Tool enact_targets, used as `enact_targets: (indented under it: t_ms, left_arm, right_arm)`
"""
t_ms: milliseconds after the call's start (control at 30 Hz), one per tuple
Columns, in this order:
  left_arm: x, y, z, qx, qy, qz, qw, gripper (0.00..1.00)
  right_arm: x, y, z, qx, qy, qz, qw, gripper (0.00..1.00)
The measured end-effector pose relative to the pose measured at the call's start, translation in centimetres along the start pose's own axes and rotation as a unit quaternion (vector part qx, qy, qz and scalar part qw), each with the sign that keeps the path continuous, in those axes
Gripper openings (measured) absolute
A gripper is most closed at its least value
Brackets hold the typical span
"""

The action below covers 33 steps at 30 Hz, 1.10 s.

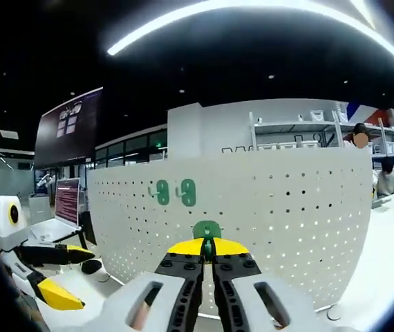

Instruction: Insert the hook assembly into the mounting plate slot until the hook locks in place.

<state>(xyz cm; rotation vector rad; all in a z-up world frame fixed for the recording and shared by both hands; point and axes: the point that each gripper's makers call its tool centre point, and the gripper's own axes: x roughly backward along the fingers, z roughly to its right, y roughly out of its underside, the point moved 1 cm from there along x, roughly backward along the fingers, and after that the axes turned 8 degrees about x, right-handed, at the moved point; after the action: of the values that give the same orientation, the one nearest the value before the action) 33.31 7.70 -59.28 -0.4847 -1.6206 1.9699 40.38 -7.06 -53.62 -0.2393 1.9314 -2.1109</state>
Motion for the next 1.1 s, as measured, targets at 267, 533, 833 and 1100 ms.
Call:
enact_targets:
  t_ms: [267, 533, 833, 1100]
  left_arm:
    - [0.8, 0.2, -0.3, 0.011, -0.004, 0.001, 0.9999, 0.76]
    - [1.3, -0.3, -0.6, 0.007, -0.010, 0.009, 0.9999, 0.75]
    - [1.9, -0.4, -0.9, 0.007, -0.016, 0.011, 0.9998, 0.75]
    - [2.5, -0.6, -1.7, 0.013, -0.026, 0.014, 0.9995, 0.74]
  right_arm:
    - [-2.4, -1.4, 1.3, 0.003, 0.020, 0.015, 0.9997, 0.01]
    - [-4.1, -2.5, 1.7, -0.008, 0.031, 0.028, 0.9991, 0.01]
    - [-5.7, -3.1, 1.8, -0.004, 0.032, 0.034, 0.9989, 0.01]
    - [-6.9, -3.4, 2.0, -0.004, 0.032, 0.033, 0.9989, 0.01]
